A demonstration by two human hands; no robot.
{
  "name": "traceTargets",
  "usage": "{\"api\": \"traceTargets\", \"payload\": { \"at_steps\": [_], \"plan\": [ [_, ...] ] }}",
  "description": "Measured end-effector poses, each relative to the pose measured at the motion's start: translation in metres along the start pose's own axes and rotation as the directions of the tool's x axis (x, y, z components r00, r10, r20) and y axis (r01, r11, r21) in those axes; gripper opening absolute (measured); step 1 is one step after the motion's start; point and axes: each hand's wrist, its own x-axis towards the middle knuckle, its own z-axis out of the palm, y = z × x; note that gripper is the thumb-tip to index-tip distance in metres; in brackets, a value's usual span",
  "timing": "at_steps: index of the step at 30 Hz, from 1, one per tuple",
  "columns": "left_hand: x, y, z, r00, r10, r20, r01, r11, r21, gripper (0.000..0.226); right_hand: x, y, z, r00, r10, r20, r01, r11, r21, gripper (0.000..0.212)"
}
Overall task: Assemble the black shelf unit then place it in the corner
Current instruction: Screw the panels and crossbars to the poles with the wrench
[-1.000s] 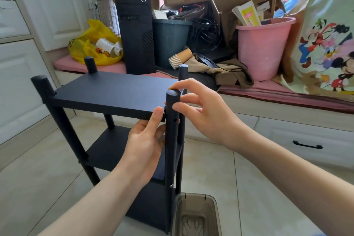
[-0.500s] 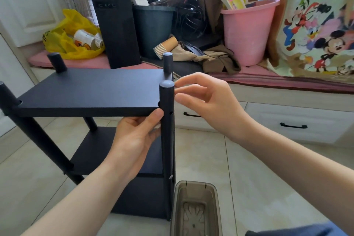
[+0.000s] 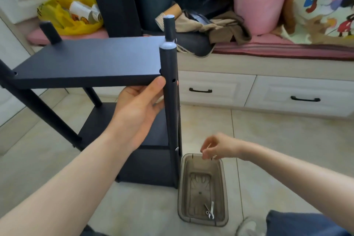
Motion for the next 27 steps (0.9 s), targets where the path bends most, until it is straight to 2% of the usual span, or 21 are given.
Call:
{"api": "traceTargets", "payload": {
  "at_steps": [3, 5, 7, 10, 13, 16, 20, 27],
  "plan": [
    [0.000, 0.000, 0.000, 1.000, -0.007, 0.014, 0.007, 1.000, 0.000, 0.014, 0.030, 0.030, 0.027, 0.987, 0.155, 0.044, -0.151, 0.985, -0.085, 0.021],
    [0.000, 0.000, 0.000, 1.000, -0.014, 0.026, 0.014, 1.000, -0.001, 0.014, 0.050, 0.047, 0.049, 0.974, 0.216, 0.062, -0.200, 0.958, -0.207, 0.021],
    [0.001, 0.000, 0.000, 0.999, -0.020, 0.027, 0.020, 1.000, -0.004, 0.016, 0.064, 0.062, 0.072, 0.960, 0.264, 0.091, -0.219, 0.914, -0.342, 0.018],
    [0.000, 0.000, -0.001, 0.999, -0.021, 0.045, 0.020, 1.000, 0.014, 0.018, 0.077, 0.087, 0.111, 0.941, 0.308, 0.139, -0.231, 0.885, -0.403, 0.016],
    [0.001, -0.001, -0.002, 0.998, -0.023, 0.060, 0.022, 1.000, 0.018, 0.019, 0.085, 0.108, 0.144, 0.935, 0.311, 0.172, -0.190, 0.847, -0.497, 0.024],
    [0.002, 0.000, -0.003, 0.997, -0.025, 0.073, 0.024, 1.000, 0.013, 0.018, 0.089, 0.120, 0.165, 0.946, 0.284, 0.153, -0.174, 0.849, -0.500, 0.030],
    [0.001, -0.003, -0.002, 0.997, -0.025, 0.069, 0.024, 1.000, 0.006, 0.021, 0.091, 0.131, 0.172, 0.955, 0.291, 0.056, -0.232, 0.853, -0.468, 0.039],
    [0.000, -0.002, -0.002, 0.998, -0.046, 0.052, 0.045, 0.999, 0.019, 0.021, 0.096, 0.140, 0.183, 0.950, 0.295, 0.099, -0.201, 0.825, -0.528, 0.035]
  ]
}}
